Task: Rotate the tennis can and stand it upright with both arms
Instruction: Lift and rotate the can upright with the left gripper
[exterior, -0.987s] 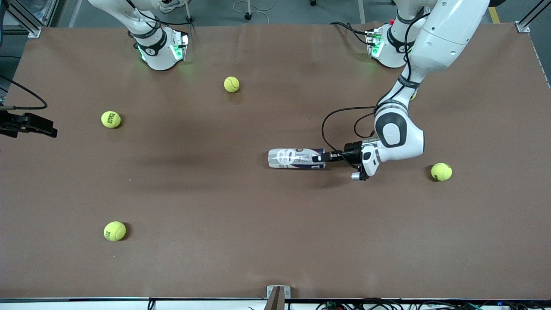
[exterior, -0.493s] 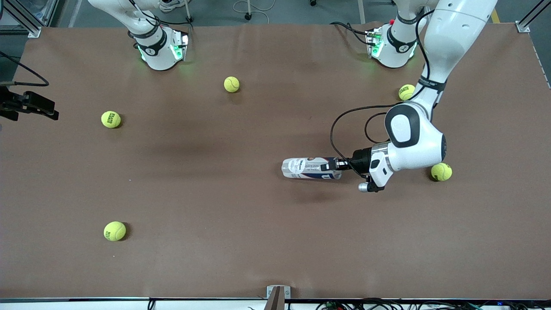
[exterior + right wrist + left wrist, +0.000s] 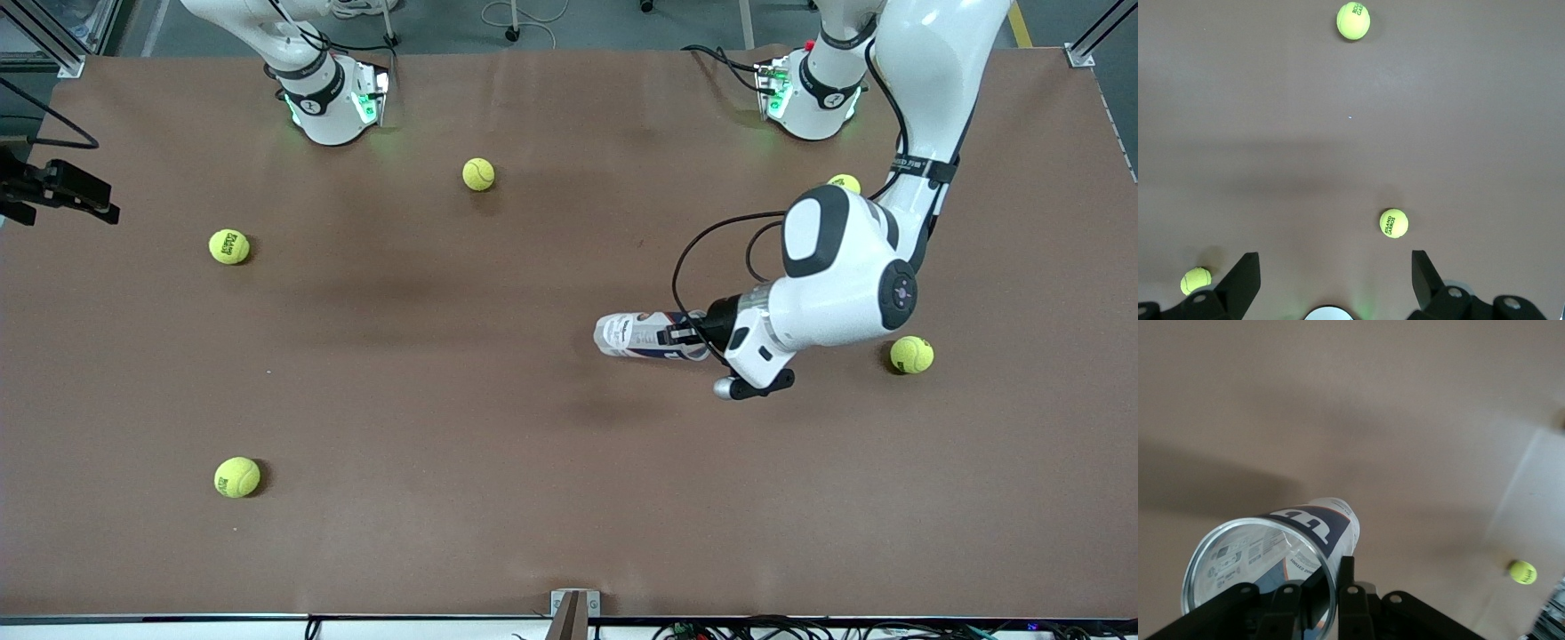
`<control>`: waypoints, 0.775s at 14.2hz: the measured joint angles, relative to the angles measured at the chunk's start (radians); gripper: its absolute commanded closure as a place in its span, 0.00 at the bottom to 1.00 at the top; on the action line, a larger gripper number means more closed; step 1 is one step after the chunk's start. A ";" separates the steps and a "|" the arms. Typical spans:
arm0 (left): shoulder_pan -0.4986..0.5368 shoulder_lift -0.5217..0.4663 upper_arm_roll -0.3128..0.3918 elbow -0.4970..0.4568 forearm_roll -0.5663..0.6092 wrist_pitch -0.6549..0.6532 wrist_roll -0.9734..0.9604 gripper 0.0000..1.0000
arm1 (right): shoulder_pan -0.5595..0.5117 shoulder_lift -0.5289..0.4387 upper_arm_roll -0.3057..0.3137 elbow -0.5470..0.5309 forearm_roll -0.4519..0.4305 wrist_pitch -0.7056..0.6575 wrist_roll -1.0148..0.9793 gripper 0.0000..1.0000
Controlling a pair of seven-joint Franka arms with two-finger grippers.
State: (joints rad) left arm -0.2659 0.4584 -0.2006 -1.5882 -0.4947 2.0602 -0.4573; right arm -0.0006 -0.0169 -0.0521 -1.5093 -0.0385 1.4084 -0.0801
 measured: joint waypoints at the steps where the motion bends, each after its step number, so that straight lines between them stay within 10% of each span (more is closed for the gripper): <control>1: -0.025 -0.001 0.000 0.033 0.059 -0.023 -0.077 1.00 | 0.000 -0.012 -0.001 -0.006 0.000 -0.001 0.000 0.00; 11: -0.386 0.099 0.017 0.259 0.583 -0.117 -0.644 1.00 | 0.003 -0.035 -0.001 -0.010 0.001 0.005 -0.006 0.00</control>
State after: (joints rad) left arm -0.6519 0.5578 -0.1838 -1.3296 0.0881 1.9432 -1.1018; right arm 0.0027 -0.0523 -0.0530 -1.5191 -0.0374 1.4134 -0.0858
